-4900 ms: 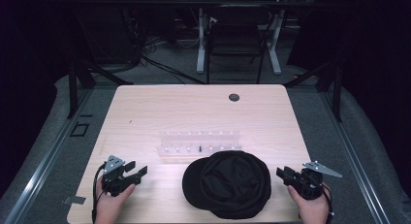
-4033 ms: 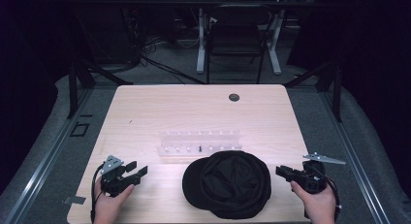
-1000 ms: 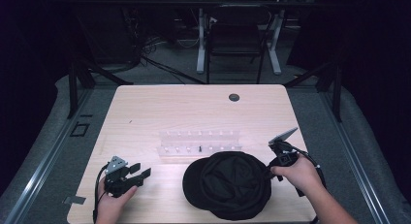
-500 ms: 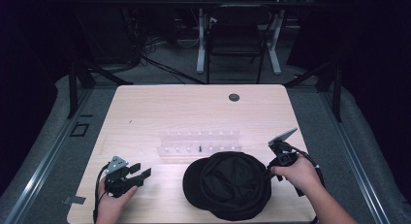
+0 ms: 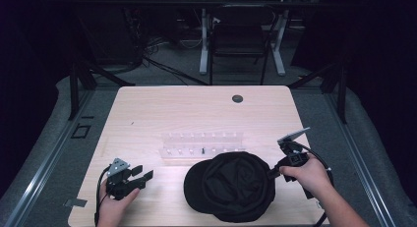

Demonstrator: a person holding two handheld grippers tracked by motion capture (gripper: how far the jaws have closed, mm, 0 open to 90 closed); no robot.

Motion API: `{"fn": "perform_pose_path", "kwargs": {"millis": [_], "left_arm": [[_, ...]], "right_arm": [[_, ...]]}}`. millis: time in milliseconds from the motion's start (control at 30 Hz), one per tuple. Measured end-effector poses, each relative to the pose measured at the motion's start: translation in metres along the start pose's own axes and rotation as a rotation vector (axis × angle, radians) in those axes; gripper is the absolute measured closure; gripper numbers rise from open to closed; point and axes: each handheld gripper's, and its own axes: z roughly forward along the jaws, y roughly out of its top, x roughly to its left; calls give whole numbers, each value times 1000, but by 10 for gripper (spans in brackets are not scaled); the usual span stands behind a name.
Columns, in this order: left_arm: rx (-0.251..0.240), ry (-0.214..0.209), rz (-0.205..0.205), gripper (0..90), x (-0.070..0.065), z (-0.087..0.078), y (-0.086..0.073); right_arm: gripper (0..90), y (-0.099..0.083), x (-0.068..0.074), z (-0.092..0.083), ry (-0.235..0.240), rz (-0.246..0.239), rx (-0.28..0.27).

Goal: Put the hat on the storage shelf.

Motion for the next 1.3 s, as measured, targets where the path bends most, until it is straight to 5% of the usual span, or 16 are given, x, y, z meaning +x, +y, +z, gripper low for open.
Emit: {"fn": "perform_pose_path", "kwargs": {"millis": [467, 800, 1300], "left_arm": [[-6, -5, -1, 473, 0, -2, 1], [-8, 1, -11, 473, 1, -2, 0], [-8, 3, -11, 474, 1, -2, 0]], "right_arm": [[886, -2, 10, -17, 112, 19, -25], [887, -2, 19, -27, 249, 31, -67], [888, -1, 34, -42, 398, -8, -108]]}}
